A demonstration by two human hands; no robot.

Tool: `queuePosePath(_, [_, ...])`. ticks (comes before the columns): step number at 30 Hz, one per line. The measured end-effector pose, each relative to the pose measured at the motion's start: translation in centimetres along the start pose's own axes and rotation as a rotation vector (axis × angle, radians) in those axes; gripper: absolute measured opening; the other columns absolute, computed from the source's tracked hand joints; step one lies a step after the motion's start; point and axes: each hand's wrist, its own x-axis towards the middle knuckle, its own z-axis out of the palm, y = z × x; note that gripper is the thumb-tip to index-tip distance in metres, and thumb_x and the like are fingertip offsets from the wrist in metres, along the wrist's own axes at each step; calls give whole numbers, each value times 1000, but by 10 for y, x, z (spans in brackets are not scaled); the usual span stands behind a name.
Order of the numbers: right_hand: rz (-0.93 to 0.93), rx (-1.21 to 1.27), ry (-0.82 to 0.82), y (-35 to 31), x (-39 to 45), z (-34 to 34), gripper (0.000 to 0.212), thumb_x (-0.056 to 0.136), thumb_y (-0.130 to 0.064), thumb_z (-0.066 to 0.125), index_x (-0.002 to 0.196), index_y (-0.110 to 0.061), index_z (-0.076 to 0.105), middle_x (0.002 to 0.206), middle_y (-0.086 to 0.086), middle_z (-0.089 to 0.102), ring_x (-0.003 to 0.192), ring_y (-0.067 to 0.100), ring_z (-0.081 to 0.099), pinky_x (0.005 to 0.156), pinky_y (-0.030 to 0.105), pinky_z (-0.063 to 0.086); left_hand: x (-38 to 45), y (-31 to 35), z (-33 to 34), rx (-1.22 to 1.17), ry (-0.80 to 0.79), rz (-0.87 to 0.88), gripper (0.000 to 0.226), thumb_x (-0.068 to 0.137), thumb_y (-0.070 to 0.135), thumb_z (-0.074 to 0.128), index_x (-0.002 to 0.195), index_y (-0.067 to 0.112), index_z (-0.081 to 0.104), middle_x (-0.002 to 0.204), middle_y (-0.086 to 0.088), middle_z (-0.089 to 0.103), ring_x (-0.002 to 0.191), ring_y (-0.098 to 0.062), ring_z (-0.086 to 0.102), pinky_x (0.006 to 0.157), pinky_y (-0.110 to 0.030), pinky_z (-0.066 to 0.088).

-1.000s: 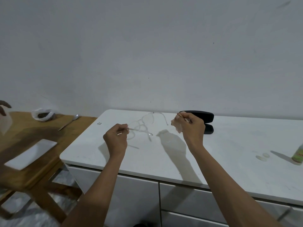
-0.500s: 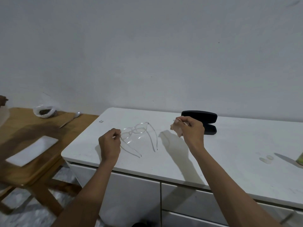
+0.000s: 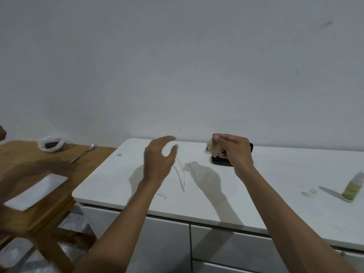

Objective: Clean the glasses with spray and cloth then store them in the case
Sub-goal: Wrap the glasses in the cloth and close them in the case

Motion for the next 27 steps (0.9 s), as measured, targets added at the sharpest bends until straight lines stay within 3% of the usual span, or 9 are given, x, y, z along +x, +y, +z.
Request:
queuePosePath(4, [-28,3,24,-22,-1,-17,22,95,-24,69,85,-7,80,80,22,74,68,14,70,70,28,53,18,70,32,-279,-294,-185,29,77,36,87,100,19,81,96,10,79,88,-5,70,78,-18,53])
queuePosePath(7, [-46,-23,32,-30,-4,-35,22,94,-29,68,85,-13,80,82,19,75,72,17,72,75,32,55,20,101,53,-314,-354,-190,21,79,41,84,94,25,82,87,13,78,80,-7,67,72,-14,50])
queuePosePath(10, [-56,-60,33,-35,-7,-54,28,94,-33,66,79,-13,78,79,16,75,78,19,73,75,32,52,19,119,68,-389,-357,-229,7,83,28,81,85,22,83,80,11,78,73,-7,66,68,-11,47])
queuePosePath(16, [-1,-95,10,-34,-10,-86,16,94,-30,70,94,-20,83,87,16,78,74,22,68,69,33,55,20,141,81,-515,-447,-401,4,85,17,77,83,15,78,80,1,78,80,-15,75,79,-34,61])
queuePosePath(19, [21,-187,-5,-34,-11,-101,19,96,-34,67,103,-23,81,83,15,79,72,30,71,66,37,58,29,152,83,-566,-458,-547,7,86,12,73,79,12,73,81,-5,76,76,-25,74,70,-35,62])
queuePosePath(21, [31,-341,37,-33,-7,-111,27,95,-45,66,111,-26,76,75,10,78,64,31,73,61,34,59,35,159,81,-613,-457,-628,8,85,7,70,78,10,71,81,-7,74,70,-24,73,66,-32,60])
queuePosePath(23, [36,-654,88,-35,-6,-118,38,91,-60,61,113,-33,73,65,-1,74,60,23,74,65,36,62,40,162,79,-654,-457,-688,7,84,3,67,80,7,70,81,-10,74,64,-22,72,65,-31,60])
queuePosePath(25, [7,-926,169,-41,-5,-120,43,90,-69,55,109,-34,73,54,-7,64,64,17,73,65,31,56,44,164,79,-669,-451,-726,5,84,4,67,82,6,70,80,-11,75,63,-21,72,64,-30,61])
queuePosePath(27, [-52,-1003,215,-51,-5,-120,44,87,-71,58,108,-35,73,62,-9,67,75,16,73,65,28,48,47,167,80,-674,-442,-758,5,85,4,67,87,4,71,80,-11,76,63,-20,74,63,-30,62])
